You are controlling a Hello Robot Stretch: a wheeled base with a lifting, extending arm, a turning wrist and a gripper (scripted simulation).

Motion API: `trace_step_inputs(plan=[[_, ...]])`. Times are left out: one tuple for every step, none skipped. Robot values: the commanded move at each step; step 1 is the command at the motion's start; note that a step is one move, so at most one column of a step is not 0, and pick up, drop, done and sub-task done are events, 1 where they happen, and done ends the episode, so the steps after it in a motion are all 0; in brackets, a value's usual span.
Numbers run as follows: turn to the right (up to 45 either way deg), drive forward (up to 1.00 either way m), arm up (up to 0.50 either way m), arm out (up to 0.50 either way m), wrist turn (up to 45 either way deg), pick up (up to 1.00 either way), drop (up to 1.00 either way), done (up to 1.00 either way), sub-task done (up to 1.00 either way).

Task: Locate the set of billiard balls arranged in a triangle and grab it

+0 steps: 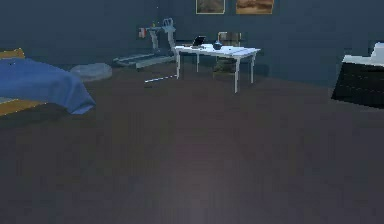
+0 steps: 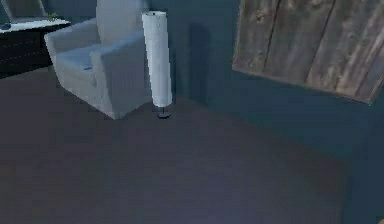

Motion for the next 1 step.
trace_step_inputs(plan=[[0.0,1.00,0.00,0.00,0.0,0.00,0.00,0.00,0.00]])
